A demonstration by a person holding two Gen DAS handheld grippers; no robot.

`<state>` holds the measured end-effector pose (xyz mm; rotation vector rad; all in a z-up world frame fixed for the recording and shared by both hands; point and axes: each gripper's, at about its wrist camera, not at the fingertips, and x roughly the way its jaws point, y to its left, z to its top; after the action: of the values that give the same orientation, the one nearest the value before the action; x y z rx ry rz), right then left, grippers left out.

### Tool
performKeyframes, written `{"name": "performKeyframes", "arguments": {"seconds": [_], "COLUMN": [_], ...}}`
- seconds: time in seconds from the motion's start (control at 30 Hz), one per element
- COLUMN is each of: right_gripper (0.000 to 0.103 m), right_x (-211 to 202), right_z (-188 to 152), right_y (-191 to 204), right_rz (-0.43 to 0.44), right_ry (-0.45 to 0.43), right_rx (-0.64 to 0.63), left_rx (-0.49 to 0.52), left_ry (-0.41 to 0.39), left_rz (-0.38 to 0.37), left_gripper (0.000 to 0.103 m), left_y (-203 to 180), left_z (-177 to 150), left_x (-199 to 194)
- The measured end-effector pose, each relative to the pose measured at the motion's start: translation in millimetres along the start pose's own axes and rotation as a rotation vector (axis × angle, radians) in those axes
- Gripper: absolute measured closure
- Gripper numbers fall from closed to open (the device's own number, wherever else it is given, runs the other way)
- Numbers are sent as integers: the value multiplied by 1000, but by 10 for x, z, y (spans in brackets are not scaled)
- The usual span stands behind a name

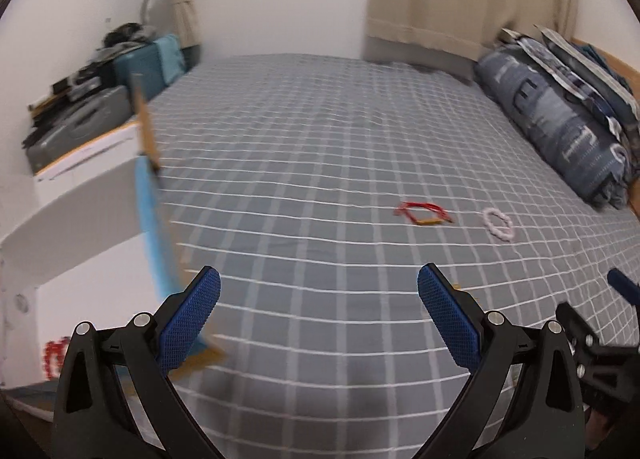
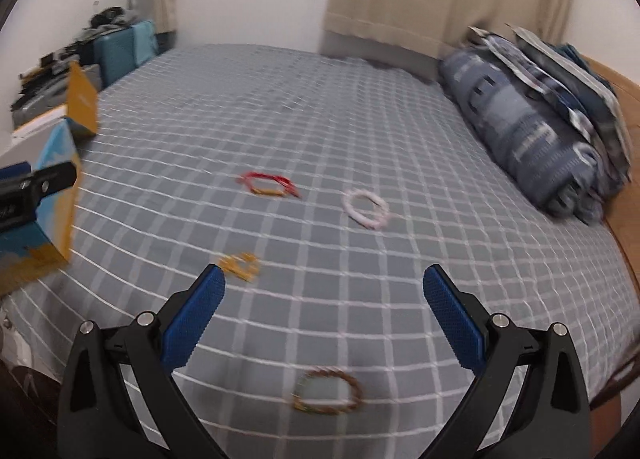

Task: Organize jewelry
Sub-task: 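Move both open tools back over the remaining bracelets on the bed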

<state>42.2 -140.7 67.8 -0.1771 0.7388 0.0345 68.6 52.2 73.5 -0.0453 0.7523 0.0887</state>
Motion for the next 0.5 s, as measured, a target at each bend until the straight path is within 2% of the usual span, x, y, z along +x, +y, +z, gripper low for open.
{"name": "performKeyframes", "arguments": {"seconds": [0.2, 0.37, 0.5], "right_gripper": [8, 8, 8], "right_x": [155, 322, 460], "right_z": [-352, -633, -814], "right_y": [-336, -498, -508], "right_rz": [-51, -42, 10], "right_ry": [49, 78, 121], "right_rx": [21, 76, 62], "left_rx": [43, 122, 179], "left_ry": [48, 90, 105], "left_rz": [-70, -99, -94], "left_gripper": [6, 6, 6], "left_y": [-487, -822, -980], "left_z": [-62, -181, -277], "left_x": [396, 760, 999]}}
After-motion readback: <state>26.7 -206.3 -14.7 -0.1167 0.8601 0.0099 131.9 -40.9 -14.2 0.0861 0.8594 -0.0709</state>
